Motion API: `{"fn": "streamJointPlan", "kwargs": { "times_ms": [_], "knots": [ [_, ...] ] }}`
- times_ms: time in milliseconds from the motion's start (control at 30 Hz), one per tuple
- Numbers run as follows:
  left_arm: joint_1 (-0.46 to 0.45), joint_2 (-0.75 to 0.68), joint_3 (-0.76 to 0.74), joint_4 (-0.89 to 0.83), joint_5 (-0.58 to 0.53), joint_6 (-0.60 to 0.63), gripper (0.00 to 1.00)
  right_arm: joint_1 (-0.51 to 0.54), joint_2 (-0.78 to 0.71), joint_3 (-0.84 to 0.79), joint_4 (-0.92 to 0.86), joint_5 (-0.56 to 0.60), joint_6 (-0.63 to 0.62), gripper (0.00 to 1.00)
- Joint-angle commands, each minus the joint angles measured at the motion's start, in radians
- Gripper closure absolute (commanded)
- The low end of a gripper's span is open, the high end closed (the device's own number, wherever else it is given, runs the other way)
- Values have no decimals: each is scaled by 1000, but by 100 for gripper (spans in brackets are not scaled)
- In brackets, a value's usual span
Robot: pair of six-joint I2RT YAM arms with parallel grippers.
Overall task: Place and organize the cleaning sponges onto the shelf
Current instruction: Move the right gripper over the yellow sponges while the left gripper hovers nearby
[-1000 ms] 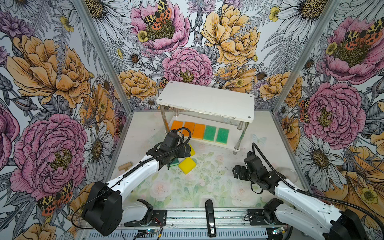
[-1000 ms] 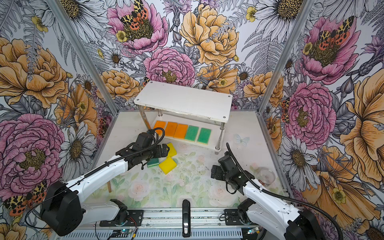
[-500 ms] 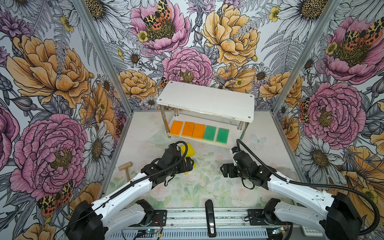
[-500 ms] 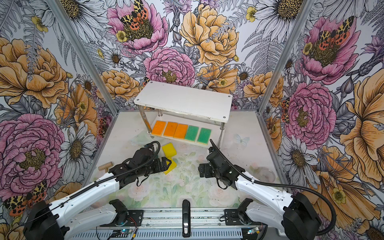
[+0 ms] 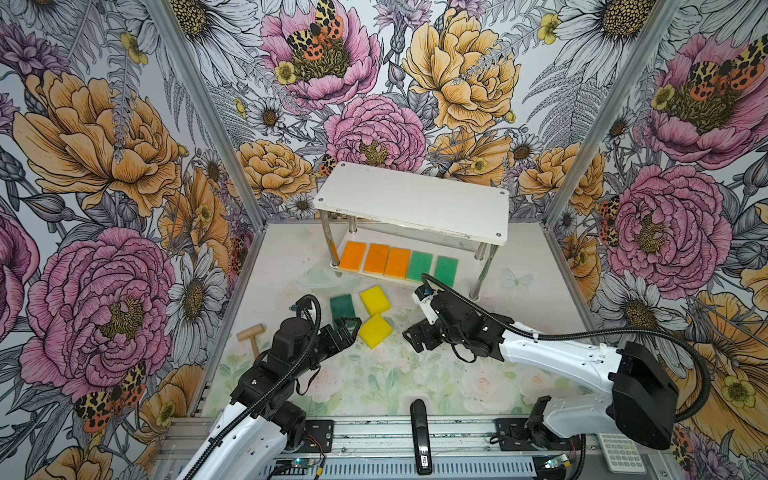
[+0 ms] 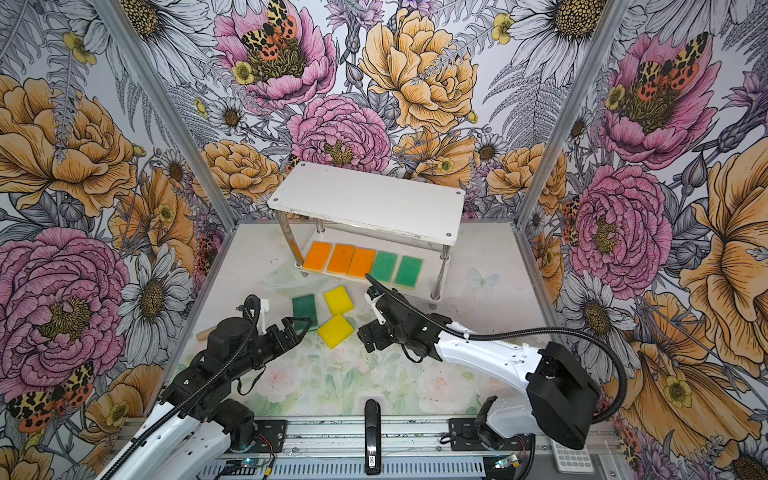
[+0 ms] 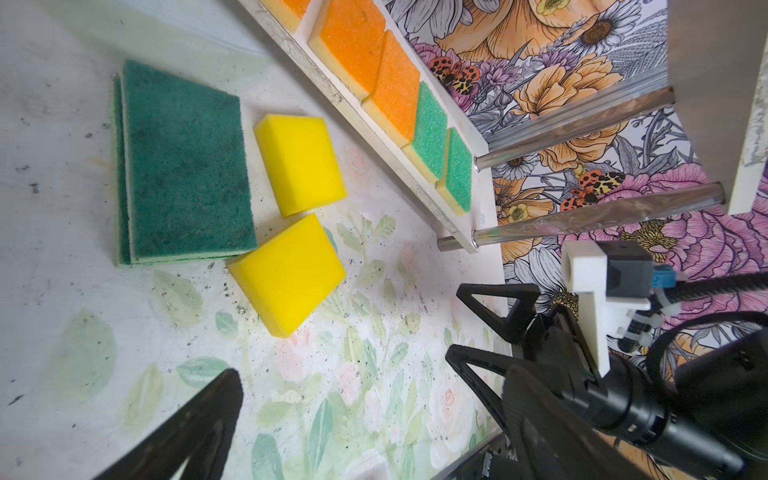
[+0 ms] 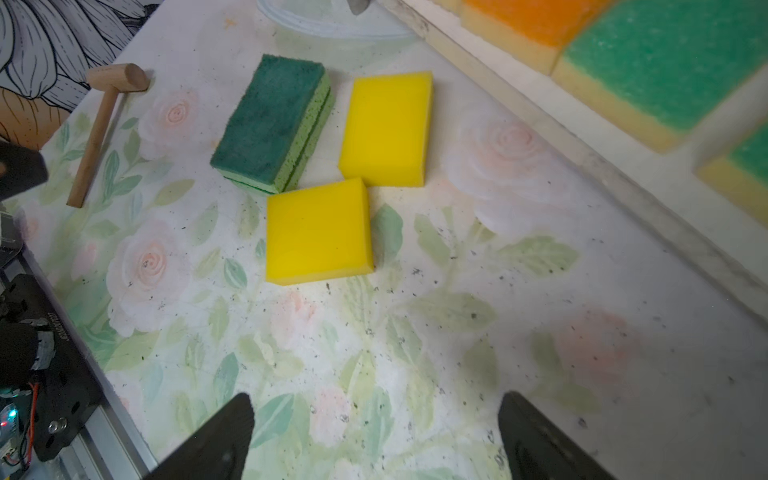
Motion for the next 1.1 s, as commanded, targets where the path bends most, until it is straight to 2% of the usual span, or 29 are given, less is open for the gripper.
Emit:
{"fn": "streamJointPlan", "kwargs": {
  "times_ms": [0, 200, 500, 767, 1067],
  "knots": [
    [14, 26, 12, -32, 26, 47, 1, 35, 95, 87, 35, -33, -136, 5],
    [31, 68, 28, -31, 14, 94, 1, 67, 259, 208, 37, -50, -210, 0],
    [82, 43, 7, -30, 51, 82, 1, 69, 421, 327, 47, -53, -246, 0],
    [95, 35, -1, -32, 69, 75, 1, 70, 509, 391, 47, -43, -224, 0],
    [101, 28, -8, -34, 77, 71, 1, 70, 524, 379, 52, -22, -190, 0]
  ]
}}
